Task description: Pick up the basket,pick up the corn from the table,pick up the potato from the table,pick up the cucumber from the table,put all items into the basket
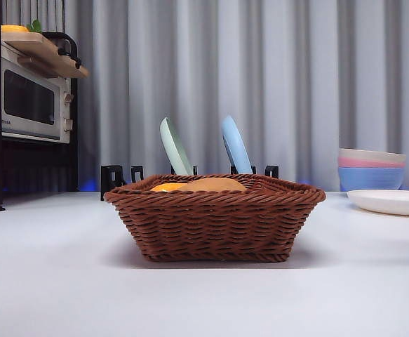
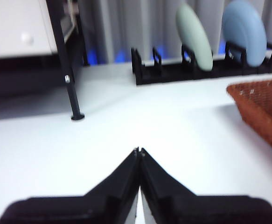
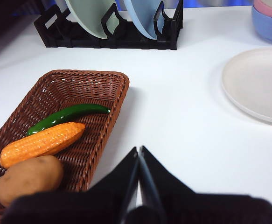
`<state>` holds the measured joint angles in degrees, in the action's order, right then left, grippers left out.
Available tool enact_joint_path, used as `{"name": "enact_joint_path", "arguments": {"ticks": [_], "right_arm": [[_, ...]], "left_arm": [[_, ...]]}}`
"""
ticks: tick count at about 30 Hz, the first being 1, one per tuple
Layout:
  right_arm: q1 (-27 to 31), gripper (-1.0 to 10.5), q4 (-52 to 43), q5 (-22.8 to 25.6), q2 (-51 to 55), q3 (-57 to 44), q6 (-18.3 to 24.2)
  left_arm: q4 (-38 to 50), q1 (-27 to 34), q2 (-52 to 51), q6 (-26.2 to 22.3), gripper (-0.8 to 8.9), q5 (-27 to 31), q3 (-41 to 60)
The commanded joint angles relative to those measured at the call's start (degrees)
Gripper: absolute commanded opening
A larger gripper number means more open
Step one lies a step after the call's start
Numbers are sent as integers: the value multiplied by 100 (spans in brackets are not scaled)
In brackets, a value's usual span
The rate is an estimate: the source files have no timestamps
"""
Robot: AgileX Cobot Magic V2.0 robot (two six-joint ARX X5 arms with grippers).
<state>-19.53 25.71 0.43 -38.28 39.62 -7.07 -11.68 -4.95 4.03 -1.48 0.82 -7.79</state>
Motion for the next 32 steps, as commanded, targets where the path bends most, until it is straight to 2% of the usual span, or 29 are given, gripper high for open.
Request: {"name": "enact_joint_path", "arguments": {"ticks": [1, 12, 32], "right_arm": [[-4, 2, -33, -4, 4, -28, -57], [-4, 2, -20, -4, 7, -26, -57], [-4, 2, 9, -4, 7, -24, -57]], "left_arm": [[87, 160, -151, -20, -3, -153, 240], [2, 507, -393, 173, -3, -282, 717], [9, 507, -391, 221, -3, -243, 715]]}}
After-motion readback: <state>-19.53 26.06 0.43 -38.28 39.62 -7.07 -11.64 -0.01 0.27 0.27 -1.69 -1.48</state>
